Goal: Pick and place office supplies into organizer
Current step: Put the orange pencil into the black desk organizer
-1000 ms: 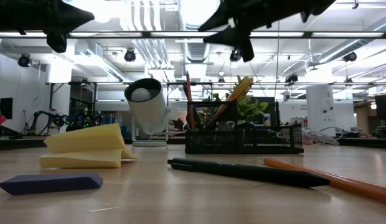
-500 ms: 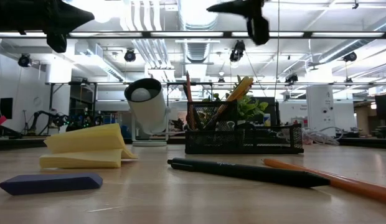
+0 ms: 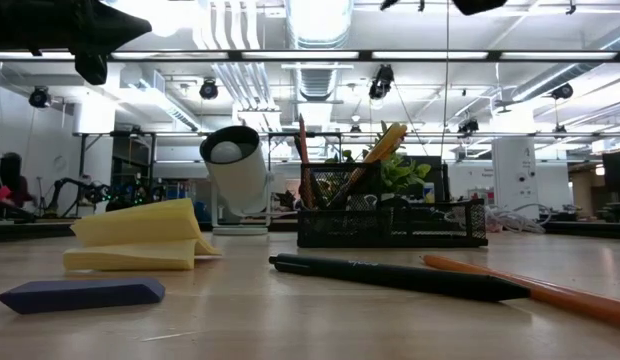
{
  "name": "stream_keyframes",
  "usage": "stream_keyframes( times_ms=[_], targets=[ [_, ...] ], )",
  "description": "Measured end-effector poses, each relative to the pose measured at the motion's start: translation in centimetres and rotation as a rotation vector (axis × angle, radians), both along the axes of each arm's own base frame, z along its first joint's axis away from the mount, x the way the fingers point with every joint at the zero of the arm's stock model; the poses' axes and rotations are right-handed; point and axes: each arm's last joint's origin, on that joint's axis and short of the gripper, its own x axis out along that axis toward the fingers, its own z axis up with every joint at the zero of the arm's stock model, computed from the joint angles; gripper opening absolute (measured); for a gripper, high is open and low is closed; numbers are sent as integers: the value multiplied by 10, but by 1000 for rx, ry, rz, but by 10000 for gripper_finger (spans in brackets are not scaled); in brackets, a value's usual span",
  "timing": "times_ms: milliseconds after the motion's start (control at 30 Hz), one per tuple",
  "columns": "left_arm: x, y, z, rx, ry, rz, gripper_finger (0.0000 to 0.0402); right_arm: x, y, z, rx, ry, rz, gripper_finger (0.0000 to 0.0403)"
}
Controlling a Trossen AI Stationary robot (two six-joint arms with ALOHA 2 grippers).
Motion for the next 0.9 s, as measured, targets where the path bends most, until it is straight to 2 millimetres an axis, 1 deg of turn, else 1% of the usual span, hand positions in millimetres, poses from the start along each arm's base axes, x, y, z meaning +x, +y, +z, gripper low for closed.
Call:
stream_keyframes(
  times_ms=[67,233,367,467,567,667,767,900],
  targets=[
    [0,0,0,0,1,0,0,8,4,-3,68,36,-28,87],
    [0,0,0,0,0,0,0,33,21,-20,178,129,59,84],
    [0,0,0,0,0,0,0,54,35,-37,291,224,173,105],
    [0,0,0,0,1,0,0,66,42,-51,339,300,203,132],
    [0,0,0,0,1,-1,0,74,47,-68,342,410,168,159],
    [0,0,0,0,1,-1,0,77,52,-82,340,521,121,178],
    [0,0,0,0,1,-1,0,80,57,-92,341,589,112,184],
    [0,0,0,0,2,-1,0,84,61,-105,333,615,100,182]
  ],
)
